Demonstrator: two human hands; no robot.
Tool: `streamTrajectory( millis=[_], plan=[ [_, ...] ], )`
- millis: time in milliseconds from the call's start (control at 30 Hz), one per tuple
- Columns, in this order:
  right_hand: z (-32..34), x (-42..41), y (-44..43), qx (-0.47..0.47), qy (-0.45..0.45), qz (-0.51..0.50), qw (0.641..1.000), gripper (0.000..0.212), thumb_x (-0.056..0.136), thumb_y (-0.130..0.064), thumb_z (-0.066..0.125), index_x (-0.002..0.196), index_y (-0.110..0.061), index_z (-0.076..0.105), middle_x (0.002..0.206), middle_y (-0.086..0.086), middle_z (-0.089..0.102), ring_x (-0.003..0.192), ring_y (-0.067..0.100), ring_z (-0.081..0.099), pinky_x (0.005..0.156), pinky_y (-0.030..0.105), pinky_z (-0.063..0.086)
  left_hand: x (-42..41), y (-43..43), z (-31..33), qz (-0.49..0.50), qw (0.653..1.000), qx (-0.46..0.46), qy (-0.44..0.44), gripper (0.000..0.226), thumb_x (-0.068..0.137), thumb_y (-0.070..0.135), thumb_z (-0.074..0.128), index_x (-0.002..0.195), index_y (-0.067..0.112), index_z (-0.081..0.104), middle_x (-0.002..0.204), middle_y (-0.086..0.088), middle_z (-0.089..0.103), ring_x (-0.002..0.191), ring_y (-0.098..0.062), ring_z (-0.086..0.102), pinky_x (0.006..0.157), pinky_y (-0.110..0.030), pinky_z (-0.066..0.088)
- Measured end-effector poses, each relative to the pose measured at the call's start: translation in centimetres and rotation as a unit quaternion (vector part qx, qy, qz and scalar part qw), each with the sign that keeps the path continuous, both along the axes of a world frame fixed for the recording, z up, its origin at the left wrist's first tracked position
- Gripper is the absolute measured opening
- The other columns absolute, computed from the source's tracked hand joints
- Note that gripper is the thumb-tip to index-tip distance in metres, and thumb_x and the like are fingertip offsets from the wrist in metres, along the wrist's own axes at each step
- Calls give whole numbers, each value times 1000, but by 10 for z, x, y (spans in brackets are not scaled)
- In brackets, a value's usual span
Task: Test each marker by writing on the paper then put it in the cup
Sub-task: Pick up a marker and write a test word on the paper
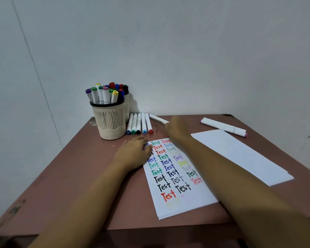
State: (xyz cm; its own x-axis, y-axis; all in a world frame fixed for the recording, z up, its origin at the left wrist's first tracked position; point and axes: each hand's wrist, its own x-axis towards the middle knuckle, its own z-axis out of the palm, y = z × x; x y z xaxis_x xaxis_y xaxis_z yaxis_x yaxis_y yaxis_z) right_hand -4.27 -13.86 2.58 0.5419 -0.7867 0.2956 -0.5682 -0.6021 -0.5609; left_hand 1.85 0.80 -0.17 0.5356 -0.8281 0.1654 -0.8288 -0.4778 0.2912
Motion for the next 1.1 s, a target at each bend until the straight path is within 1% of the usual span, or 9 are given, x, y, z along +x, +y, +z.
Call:
streamTrajectory(
  millis=[133,267,400,533,600,667,733,867,1100],
  plan=[
    [11,-25,-13,72,-129,-16,989,17,88,-9,49,86,4,61,80,15,55,74,24,48,64,27,34,2,-1,-3,2,997,-67,38,33,97,29,38,124,16,53,135,-5,49,119,-22,48,99,-34,38],
    [21,-60,-1,162,-260,18,952,20,84,-7,50,81,8,62,71,9,51,67,18,42,60,26,33,-2,1,-1,8,987,-160,26,50,98,25,41,144,11,31,153,-6,26,141,-17,22,111,-25,17],
    [28,-95,25,186,-293,69,935,20,86,-10,51,67,-9,55,64,5,46,57,16,36,55,26,31,-10,6,1,-83,966,-242,-44,53,93,18,53,143,11,35,151,-4,29,141,-15,22,106,-12,11],
    [20,-108,39,199,-331,75,919,15,86,-11,50,76,-2,57,68,11,41,63,19,34,59,30,30,-16,5,1,-125,969,-202,-60,45,94,32,47,133,12,48,124,-6,57,113,-22,53,97,-29,39],
    [12,-108,42,274,-396,79,873,15,89,-12,52,75,-5,54,65,7,40,59,16,34,55,28,31,-18,5,1,-125,976,-161,-69,41,94,38,39,121,10,52,106,-7,61,95,-26,57,83,-40,45],
    [8,-106,43,384,-447,99,802,20,92,-17,56,73,-12,53,60,1,43,53,12,38,50,23,30,-19,5,1,-123,977,-154,-76,33,96,33,42,116,9,52,98,-7,59,88,-26,56,76,-41,44],
    [4,-103,46,460,-428,125,767,20,91,-26,62,76,-15,53,59,-1,46,50,9,42,47,21,31,-22,7,2,-116,975,-173,-78,29,96,30,44,115,9,51,95,-7,58,84,-24,54,71,-38,42],
    [-6,-97,53,440,-322,181,818,24,88,-30,65,76,-12,56,59,0,50,49,9,43,43,19,32,-29,7,4,-139,963,-204,-109,29,96,29,46,118,11,52,95,-4,60,82,-19,54,64,-30,37],
    [-10,-97,52,369,-310,202,853,32,90,-29,62,66,-10,55,51,-2,49,44,8,42,47,21,30,-37,7,5,-158,954,-216,-133,25,94,29,51,113,14,55,78,0,60,73,-23,57,58,-27,35]
  ],
)
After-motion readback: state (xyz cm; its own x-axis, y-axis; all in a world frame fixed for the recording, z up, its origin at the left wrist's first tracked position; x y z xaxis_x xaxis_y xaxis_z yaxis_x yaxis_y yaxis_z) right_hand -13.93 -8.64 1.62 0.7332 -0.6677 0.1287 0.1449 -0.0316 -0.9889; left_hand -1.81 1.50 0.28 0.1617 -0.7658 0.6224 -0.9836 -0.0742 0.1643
